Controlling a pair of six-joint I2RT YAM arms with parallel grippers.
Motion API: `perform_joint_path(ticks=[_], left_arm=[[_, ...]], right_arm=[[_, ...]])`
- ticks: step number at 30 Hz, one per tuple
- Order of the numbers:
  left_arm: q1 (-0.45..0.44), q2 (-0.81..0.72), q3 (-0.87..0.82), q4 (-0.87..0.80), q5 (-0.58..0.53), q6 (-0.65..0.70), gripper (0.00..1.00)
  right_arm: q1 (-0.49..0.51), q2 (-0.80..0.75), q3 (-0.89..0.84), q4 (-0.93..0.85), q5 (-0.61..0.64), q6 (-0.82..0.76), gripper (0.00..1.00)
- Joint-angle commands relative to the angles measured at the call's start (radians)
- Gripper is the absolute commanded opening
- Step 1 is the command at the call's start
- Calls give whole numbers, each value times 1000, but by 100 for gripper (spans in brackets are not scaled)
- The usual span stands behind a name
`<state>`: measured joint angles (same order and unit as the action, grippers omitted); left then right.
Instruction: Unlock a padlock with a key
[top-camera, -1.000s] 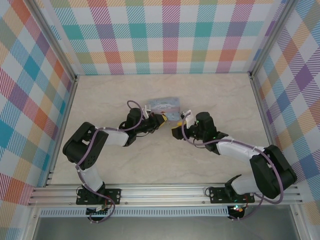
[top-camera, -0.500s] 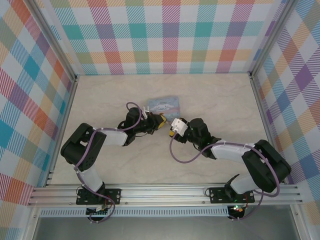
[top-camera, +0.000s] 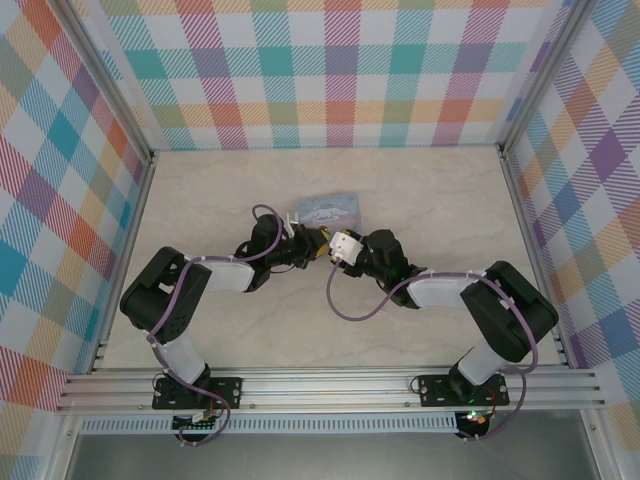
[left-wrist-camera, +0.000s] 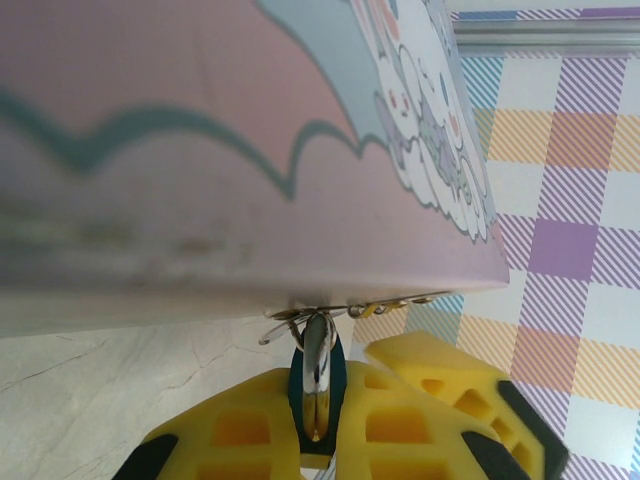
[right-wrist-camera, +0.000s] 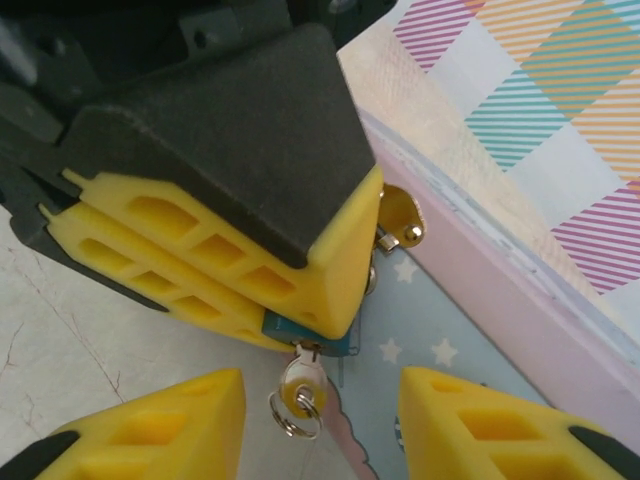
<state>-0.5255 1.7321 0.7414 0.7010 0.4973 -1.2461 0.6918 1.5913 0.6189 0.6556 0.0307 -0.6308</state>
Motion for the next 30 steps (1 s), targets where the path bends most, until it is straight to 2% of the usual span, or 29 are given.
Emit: perform_joint_path(ticks=[1,30], left_arm=[[15,-30,-9,30,22,-28,0],[15,-48,-22,27,24,-24,0]], right_arm=[[8,22,21,44,10,-12,42],[15,64,44,45,23,47,14]])
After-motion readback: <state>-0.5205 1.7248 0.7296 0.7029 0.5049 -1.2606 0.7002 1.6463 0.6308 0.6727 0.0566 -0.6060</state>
